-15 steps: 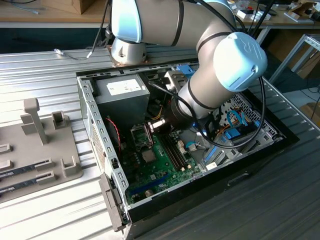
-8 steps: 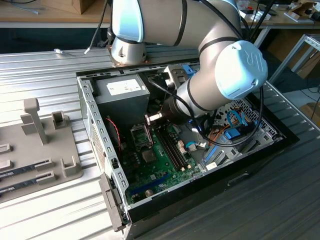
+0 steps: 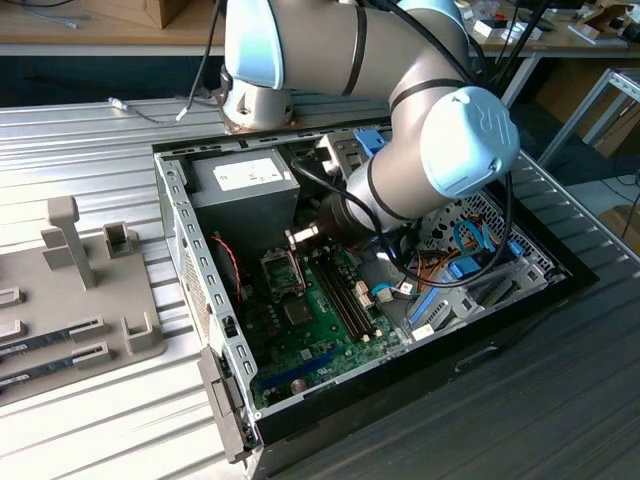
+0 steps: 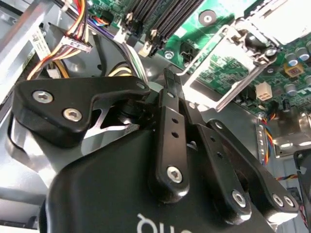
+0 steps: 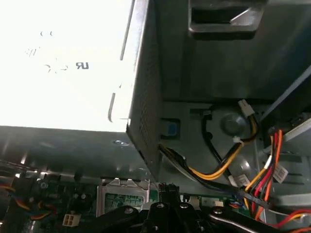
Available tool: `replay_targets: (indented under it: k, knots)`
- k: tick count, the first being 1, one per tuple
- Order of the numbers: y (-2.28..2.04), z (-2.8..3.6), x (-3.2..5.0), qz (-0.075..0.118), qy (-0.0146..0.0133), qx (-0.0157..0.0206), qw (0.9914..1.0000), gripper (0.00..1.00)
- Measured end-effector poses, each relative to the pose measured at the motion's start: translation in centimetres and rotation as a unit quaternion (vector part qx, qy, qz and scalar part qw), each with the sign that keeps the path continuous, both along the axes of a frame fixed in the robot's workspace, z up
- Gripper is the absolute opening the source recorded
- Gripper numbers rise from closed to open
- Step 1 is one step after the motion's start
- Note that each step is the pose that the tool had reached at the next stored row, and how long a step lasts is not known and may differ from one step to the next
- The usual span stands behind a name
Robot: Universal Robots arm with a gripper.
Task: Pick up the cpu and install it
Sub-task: 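Install the first cpu locking lever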
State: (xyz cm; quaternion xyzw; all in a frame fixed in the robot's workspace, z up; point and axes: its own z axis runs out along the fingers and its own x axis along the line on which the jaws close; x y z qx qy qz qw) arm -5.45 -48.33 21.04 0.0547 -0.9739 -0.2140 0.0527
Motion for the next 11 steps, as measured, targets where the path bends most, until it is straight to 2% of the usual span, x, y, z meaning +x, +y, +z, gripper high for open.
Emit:
replay_targets:
  k: [3,5,8,11]
  knots:
    - [0.03,-0.07,0.44,0.008,0.0026,0.0035,0.99996,0.11]
    - [0.05,-0.14,0.82,0.018,0.0051,0.0079,0.99979,0.11]
    - [0.09,-0.23,1.24,0.027,0.0075,0.0110,0.99954,0.11]
    - [0.11,-0.41,1.67,0.047,0.0114,0.0138,0.99875,0.11]
